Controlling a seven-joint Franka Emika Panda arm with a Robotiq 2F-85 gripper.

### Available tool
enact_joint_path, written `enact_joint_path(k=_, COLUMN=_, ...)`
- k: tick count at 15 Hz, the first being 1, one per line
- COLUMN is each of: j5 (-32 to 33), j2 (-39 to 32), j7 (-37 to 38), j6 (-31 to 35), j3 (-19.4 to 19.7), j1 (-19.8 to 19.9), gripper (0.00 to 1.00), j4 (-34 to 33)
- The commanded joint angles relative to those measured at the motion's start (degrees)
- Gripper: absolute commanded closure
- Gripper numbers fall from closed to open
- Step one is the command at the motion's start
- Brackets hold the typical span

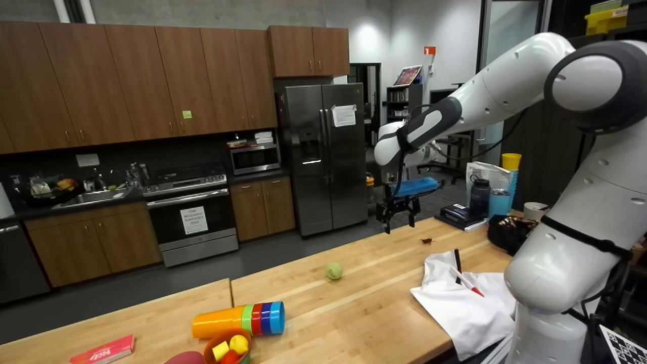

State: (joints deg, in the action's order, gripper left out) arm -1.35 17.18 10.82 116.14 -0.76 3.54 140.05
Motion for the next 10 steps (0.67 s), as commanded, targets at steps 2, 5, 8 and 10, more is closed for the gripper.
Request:
enact_joint_path(k=2, j5=-0.08, j2=-2.35, j7=-0.63, j6=8.88, j3=-1.45, j1=-2.38, gripper=0.0, j4=-1.33)
enact_joint_path(k=5, j5=-0.38, j2=-4.75, j7=-2.07, j6=15.15, j3=-2.59, j1=-4.38, gripper=0.0, j4=-2.57)
enact_joint_path(k=8, j5=-1.61, j2=-7.73, j7=-4.27, j6=18.04, j3=-3.17, j1=-6.36, gripper=0.0, j4=-5.1)
enact_joint_path(k=10, j5=-1.64, j2=-9.41, j7=-5.15, j6=17.57, j3=-3.46, j1=-7.12, gripper=0.0, j4=-6.8)
